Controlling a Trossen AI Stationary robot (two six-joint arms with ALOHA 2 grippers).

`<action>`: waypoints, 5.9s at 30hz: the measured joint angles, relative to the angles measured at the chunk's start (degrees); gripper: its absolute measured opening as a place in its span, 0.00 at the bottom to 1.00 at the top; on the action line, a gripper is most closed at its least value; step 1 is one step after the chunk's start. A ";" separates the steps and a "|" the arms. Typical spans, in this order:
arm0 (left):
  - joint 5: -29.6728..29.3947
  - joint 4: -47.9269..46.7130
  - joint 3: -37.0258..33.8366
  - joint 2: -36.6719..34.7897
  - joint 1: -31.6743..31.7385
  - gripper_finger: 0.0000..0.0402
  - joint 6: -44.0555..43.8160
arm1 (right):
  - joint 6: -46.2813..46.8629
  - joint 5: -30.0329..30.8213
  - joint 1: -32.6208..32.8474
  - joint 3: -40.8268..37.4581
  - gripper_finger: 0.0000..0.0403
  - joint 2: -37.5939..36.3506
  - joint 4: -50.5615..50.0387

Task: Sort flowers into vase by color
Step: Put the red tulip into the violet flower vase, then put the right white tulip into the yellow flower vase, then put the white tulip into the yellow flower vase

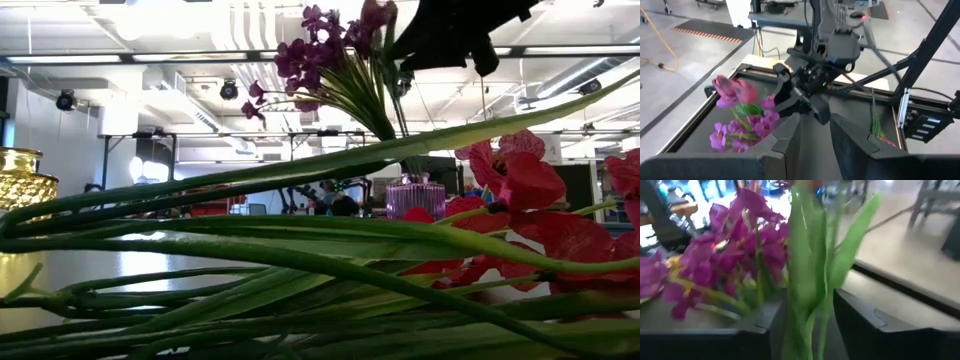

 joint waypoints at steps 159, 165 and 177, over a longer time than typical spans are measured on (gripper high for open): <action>-5.22 -18.58 -50.11 -52.84 -18.16 0.19 -35.76 | 20.30 -0.97 15.73 29.30 0.56 -0.68 -48.06; 15.40 -25.75 -47.17 -50.20 -18.16 0.29 -47.62 | 19.06 -1.27 15.73 29.30 0.56 -0.70 -48.07; 37.11 -33.99 -45.20 -42.31 -18.35 0.29 -64.83 | 16.18 -1.27 15.58 29.30 0.56 -0.74 -48.10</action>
